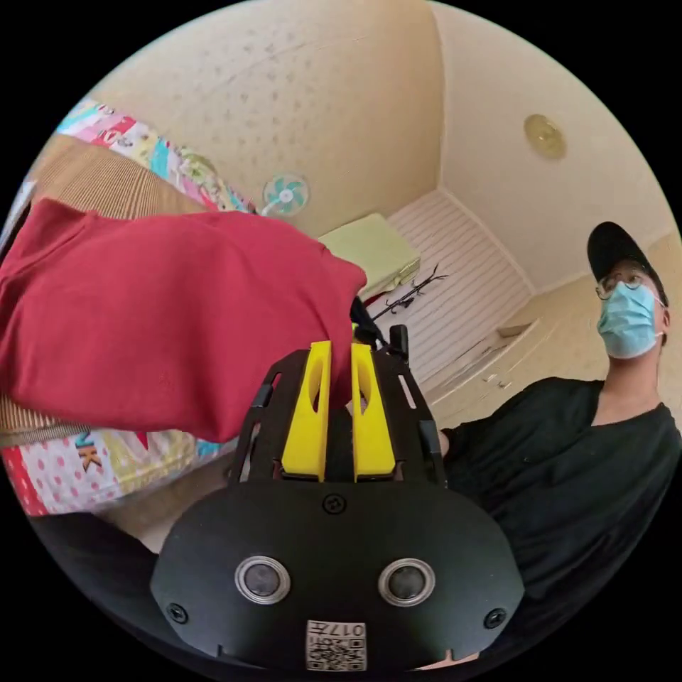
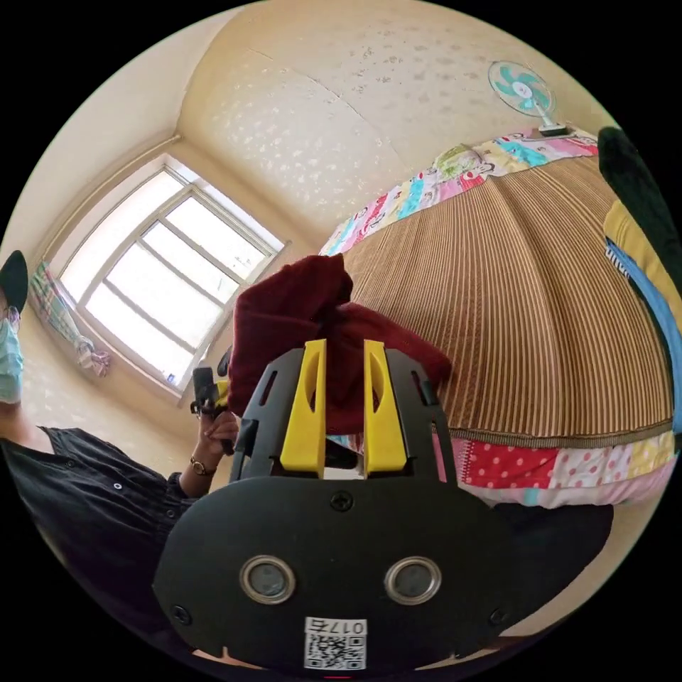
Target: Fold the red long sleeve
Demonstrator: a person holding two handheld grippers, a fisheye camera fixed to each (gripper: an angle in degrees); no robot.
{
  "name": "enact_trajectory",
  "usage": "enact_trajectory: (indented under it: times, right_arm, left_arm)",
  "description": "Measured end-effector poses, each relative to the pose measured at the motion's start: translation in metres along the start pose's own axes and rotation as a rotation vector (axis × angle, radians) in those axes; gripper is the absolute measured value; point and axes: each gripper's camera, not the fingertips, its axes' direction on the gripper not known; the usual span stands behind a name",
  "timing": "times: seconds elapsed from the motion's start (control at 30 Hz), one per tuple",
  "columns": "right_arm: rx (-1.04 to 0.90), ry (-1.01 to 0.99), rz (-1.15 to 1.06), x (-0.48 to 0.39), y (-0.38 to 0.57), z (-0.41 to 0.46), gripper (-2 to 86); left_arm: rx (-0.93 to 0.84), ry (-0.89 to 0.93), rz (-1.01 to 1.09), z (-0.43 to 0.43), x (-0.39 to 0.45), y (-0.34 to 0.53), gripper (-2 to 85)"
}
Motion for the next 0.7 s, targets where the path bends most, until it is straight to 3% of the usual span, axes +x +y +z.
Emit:
enact_trajectory:
  times: [0.07, 0.2, 0.4, 0.5, 0.57, 0.63, 0.7]
  right_arm:
    - [0.024, 0.002, 0.115, 0.039, 0.011, 0.0, 9.0]
    - [-0.012, 0.005, 0.169, 0.077, 0.01, 0.007, 10.5]
    - [-0.205, 0.106, 0.04, 0.094, -0.012, 0.072, 8.7]
    - [-0.178, 0.106, 0.041, 0.101, -0.009, 0.077, 4.2]
    - [-0.11, -0.101, -0.048, 0.09, -0.003, 0.06, 2.1]
    - [-0.109, -0.213, -0.114, 0.077, 0.0, 0.054, 1.7]
    - [-0.151, -0.117, -0.174, 0.065, 0.001, 0.052, 1.7]
  left_arm:
    - [-0.133, -0.074, -0.08, 0.034, -0.013, 0.031, 2.8]
    - [-0.158, -0.077, -0.071, 0.042, 0.004, 0.049, 5.6]
    - [-0.2, -0.408, 0.176, 0.068, 0.068, 0.011, 10.0]
    - [0.049, -0.381, 0.231, 0.065, 0.082, -0.005, 9.9]
    - [0.226, -0.284, 0.211, 0.06, 0.081, -0.014, 9.4]
    - [0.207, -0.3, 0.177, 0.07, 0.08, -0.027, 10.5]
    - [0.137, -0.325, 0.139, 0.086, 0.077, -0.039, 12.0]
